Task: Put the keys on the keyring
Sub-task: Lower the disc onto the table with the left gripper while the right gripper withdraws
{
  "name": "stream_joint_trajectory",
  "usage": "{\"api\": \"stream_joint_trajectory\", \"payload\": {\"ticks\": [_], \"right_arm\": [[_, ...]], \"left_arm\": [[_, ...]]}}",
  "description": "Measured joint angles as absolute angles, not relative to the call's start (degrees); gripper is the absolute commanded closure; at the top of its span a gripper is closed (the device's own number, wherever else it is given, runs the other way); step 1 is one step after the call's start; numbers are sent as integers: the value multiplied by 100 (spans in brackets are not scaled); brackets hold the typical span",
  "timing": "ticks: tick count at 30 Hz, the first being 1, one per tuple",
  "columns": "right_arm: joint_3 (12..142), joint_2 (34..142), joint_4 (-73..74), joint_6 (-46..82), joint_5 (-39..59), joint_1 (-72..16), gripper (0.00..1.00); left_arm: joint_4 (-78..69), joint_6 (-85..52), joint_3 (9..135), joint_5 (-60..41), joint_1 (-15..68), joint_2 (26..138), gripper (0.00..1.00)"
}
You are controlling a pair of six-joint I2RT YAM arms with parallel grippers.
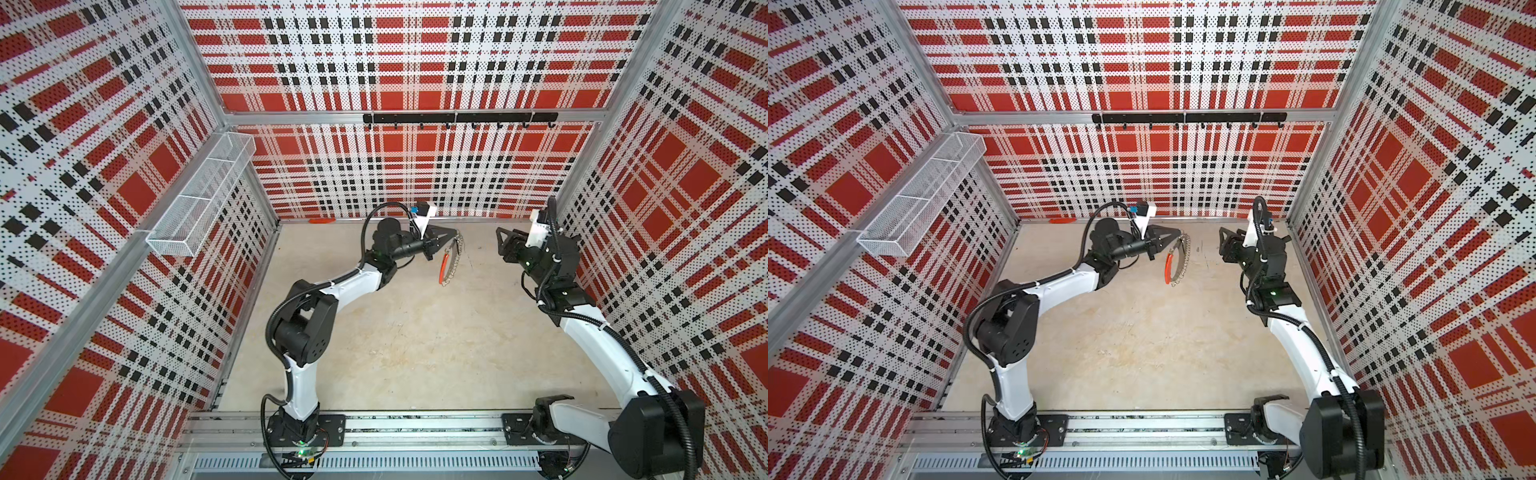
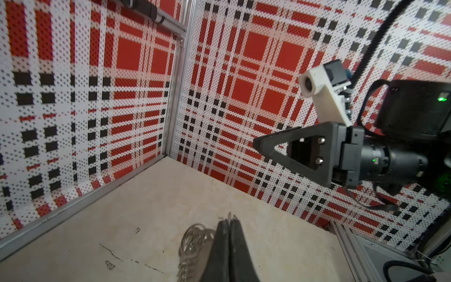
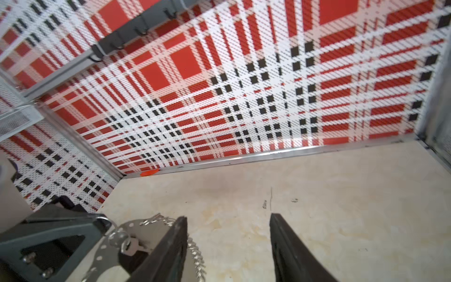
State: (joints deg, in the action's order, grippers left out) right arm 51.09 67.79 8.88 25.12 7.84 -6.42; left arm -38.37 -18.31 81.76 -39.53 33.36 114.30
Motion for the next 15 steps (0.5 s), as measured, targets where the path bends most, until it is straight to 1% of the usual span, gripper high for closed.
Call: {"api": "stream_joint_trajectory", "payload": {"ticks": [6,10,12,15], "right_arm": [[4963,6781,888,2777,891,-340,43],[4925,6807,897,2851,1020,-139,43],[4890,6851,930,2882,1074,-56,43],[4849,6949,939,2941,1170,1,43]], "left_arm": [[-3765,-1802,9402,-3594,3785,12814,100],[-3852,-2056,10237,-3358,4042,13625,100],[-4069,-2322,10407,-3229,4119,13896,100],[-4429,-2648,10331,-3074,4195,14101,100]]}}
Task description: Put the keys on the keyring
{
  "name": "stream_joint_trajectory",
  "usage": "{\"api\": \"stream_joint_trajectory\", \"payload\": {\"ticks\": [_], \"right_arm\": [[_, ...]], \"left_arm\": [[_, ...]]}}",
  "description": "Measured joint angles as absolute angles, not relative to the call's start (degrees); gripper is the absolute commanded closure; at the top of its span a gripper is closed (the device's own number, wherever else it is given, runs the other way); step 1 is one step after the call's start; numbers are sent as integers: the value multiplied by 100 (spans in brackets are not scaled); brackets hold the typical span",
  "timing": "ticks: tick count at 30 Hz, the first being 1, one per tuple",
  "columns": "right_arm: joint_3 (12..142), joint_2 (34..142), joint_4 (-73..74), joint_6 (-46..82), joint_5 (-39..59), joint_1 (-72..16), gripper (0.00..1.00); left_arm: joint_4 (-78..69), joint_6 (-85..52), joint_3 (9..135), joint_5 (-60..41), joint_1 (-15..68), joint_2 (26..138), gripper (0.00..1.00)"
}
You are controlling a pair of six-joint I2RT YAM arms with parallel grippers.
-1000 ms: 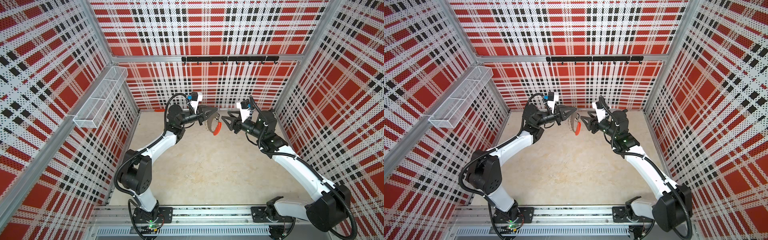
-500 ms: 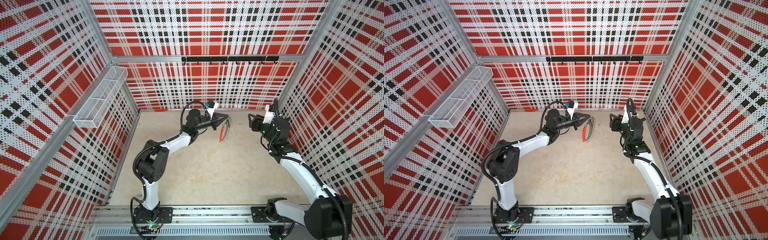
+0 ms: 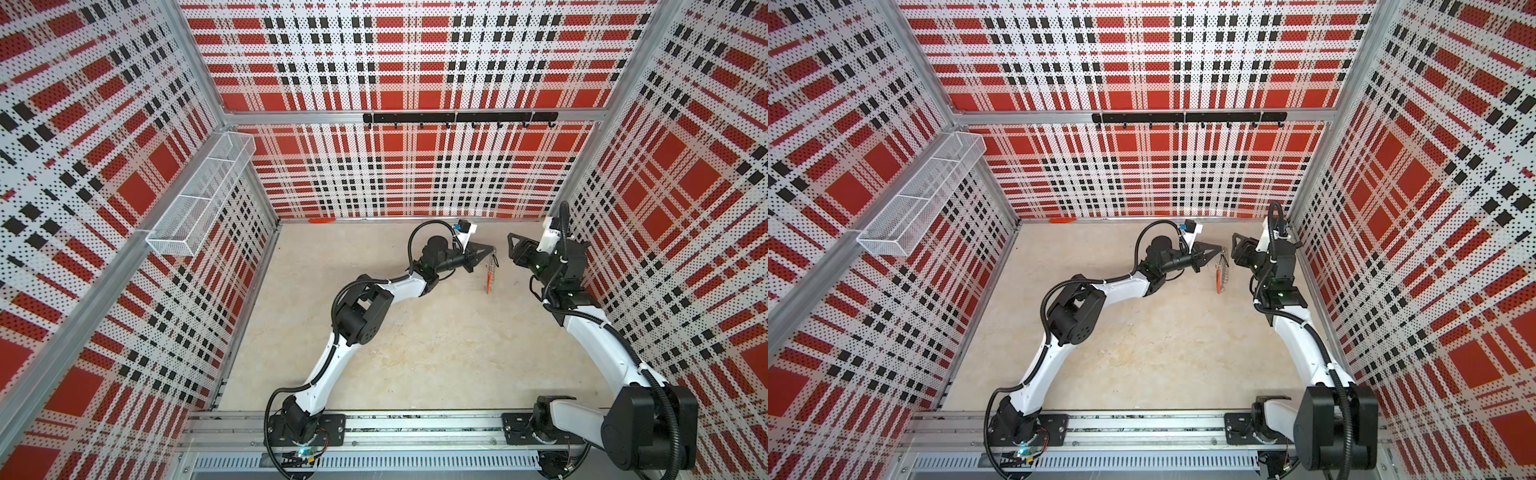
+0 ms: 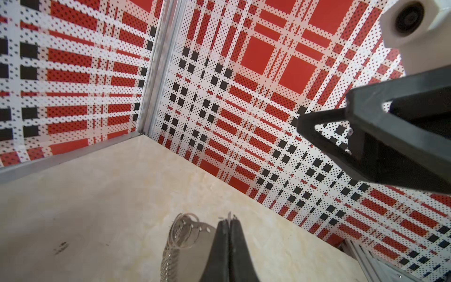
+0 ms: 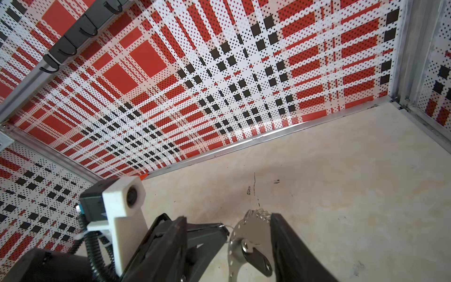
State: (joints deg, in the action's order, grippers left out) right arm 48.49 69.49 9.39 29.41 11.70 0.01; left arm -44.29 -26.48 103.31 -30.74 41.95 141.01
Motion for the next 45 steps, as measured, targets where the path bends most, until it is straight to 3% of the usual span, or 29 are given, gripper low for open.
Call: {"api": "stream_joint_trajectory", "payload": {"ticks": [4,8,14,15,16,18,19,20,27,33,39,45], "right_arm": [[4814,7072,1002,2993,1293,19,43],[4718,7247,1232,3179,1481,19,43],[4477,7419,1378,3336,1608,21,42],[4449,7428,1393,3345,1610,21,42],[4427,7430,1404,3345,1608,21,42],[4416,7430,1404,3323,1579,23,40],[4416,7430,1402,3253,1533,25,40],[4416,7419,1393,3186,1452,30,39],[4209,6799,1258,2255,-176,51,34],[3044,6477,2386,1474,-1109,67,32],[2147,7000,3336,1319,-1354,67,29],[1647,7854,4609,1059,-1691,19,27]], "left_arm": [[-4722,-2759,9937,-2864,4150,14105,98],[-5181,-2659,8790,-2567,3983,13880,95],[-5404,-2799,7837,-2333,3664,13872,79],[-5454,-2788,7778,-2290,3632,13856,72],[-5502,-2788,7725,-2235,3614,13826,58],[-5566,-2766,7599,-2152,3618,13708,38],[-5599,-2746,7502,-2097,3632,13614,12],[-5616,-2714,7384,-2036,3642,13498,2],[-4864,-1999,5898,-1315,3607,11371,2],[-3361,-895,5865,-342,3186,9692,2],[-2145,-913,5631,587,2316,9351,2],[-2053,-1223,4154,714,1396,8440,2]]}}
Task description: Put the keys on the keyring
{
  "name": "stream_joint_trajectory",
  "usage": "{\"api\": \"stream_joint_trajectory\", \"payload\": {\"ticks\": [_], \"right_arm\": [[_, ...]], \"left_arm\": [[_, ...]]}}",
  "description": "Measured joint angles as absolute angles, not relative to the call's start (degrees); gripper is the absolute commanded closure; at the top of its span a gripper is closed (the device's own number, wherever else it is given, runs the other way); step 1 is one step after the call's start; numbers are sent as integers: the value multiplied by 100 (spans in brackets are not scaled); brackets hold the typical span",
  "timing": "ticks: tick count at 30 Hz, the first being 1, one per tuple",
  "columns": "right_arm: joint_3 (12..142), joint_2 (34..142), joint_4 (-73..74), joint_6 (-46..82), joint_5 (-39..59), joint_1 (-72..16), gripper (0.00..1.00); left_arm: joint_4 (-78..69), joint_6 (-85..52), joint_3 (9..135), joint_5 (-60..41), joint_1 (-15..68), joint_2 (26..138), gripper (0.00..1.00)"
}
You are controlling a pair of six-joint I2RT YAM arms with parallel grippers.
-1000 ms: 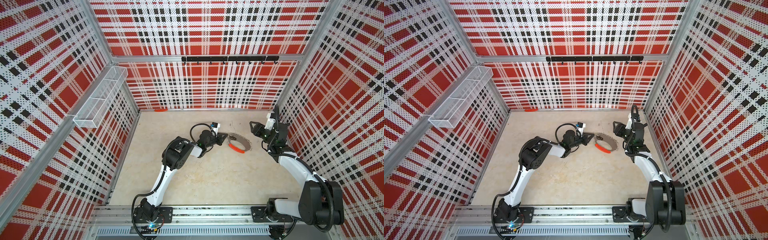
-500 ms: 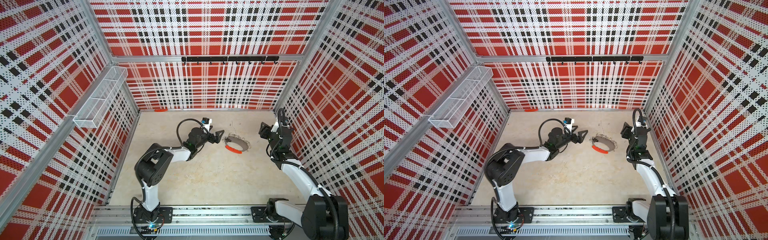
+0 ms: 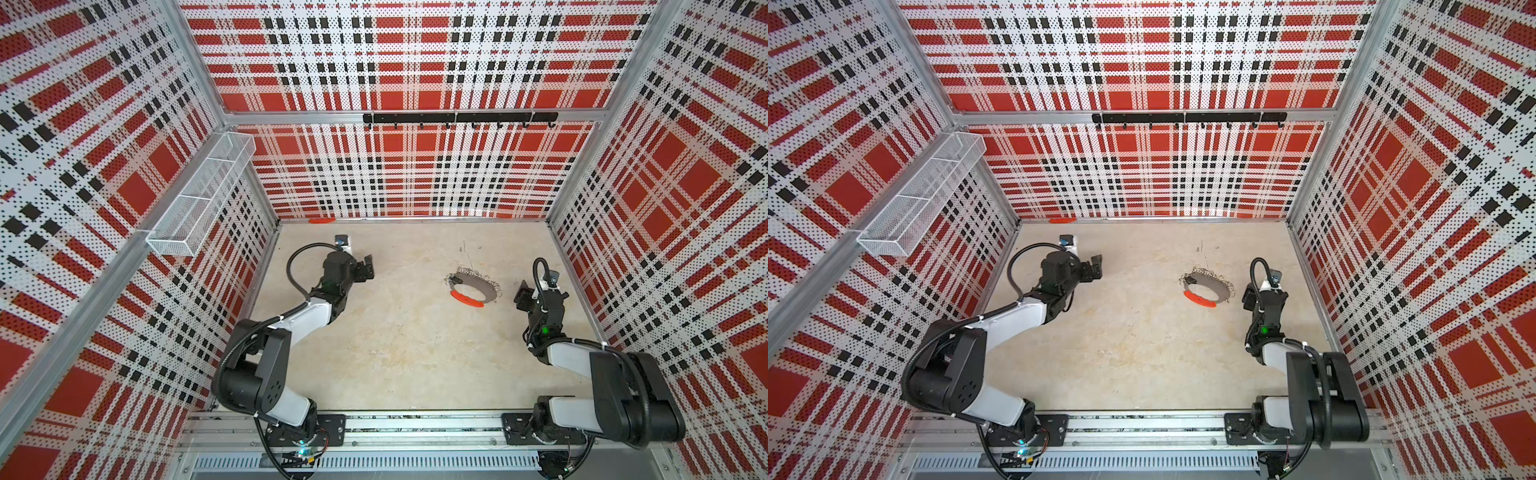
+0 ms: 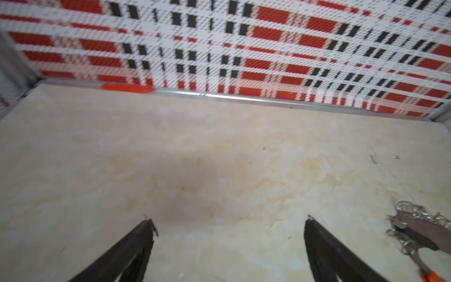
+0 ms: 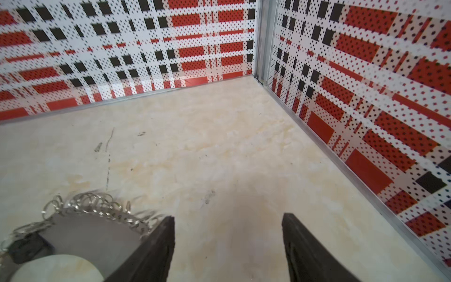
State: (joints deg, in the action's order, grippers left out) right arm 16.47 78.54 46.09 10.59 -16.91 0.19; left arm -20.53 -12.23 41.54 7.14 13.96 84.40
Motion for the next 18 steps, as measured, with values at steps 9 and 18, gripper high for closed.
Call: {"api": "stream_joint_trajectory", "payload": {"ticks": [9,18], "right_arm": [[1588,8567,5800,902,-1824,-139,20],[1492,8930,6440,576,-1422,-246,0]], "left_arm": [[-2766,-1026,3465,1885,919,7881,2],[-4683,-325,2130,3035,895,8239,2]]}}
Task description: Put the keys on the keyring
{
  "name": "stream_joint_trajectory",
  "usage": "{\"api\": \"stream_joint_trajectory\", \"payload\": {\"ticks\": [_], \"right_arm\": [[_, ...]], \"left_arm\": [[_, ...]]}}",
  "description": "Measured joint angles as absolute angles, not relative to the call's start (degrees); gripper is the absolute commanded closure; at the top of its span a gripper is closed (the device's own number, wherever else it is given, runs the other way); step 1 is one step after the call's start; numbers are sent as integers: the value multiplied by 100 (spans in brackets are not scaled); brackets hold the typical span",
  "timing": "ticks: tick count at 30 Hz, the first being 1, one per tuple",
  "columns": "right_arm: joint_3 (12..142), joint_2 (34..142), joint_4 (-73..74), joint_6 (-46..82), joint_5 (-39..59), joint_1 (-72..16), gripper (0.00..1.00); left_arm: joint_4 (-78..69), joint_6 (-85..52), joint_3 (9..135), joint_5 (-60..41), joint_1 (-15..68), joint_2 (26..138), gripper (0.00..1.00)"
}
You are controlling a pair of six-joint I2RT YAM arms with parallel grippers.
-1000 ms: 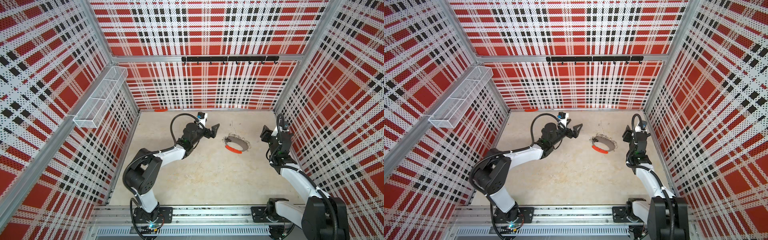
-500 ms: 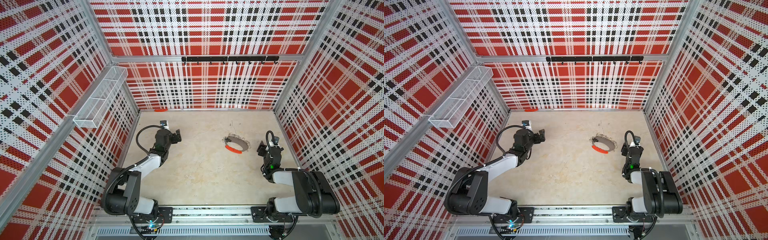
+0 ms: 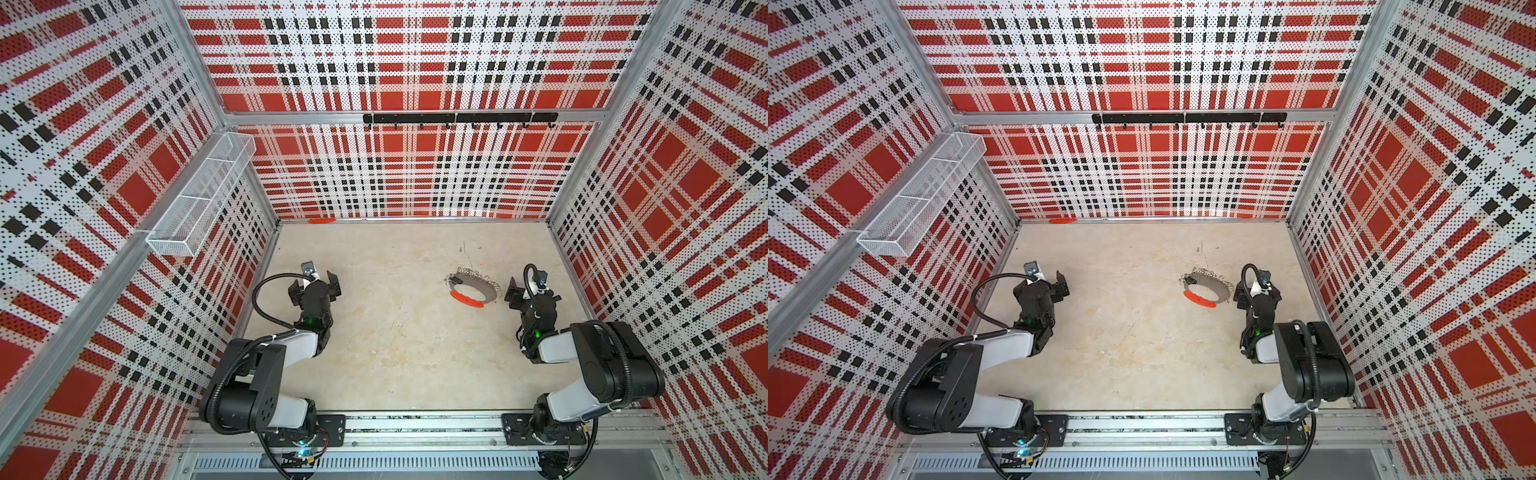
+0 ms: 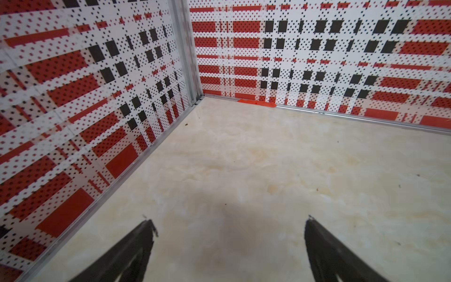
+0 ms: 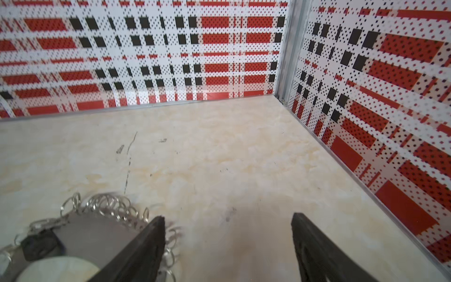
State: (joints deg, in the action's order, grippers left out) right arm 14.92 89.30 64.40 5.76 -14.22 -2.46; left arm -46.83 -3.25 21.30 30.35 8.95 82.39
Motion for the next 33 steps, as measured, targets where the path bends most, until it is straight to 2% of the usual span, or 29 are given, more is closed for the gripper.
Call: {"api": "stream_joint_trajectory", "payload": {"ticks": [4,11,19,33], "right_arm": [[1544,8958,6451,523,-1345,-259,0],[1553,8969,6501,469,-1262,-263,0],[1553,8969,6504,429,-1245,-263,0],[1603,8973,6501,412,-1240,-261,0]], "left_arm": [[-5806,-113,1605,2919,770,8508,2],[-7596,-360,917,2119,-36,8982,2],[-8117,-204,1039,2204,412,9013,2],[-8187,-141,1039,2215,403,9028,2]]}}
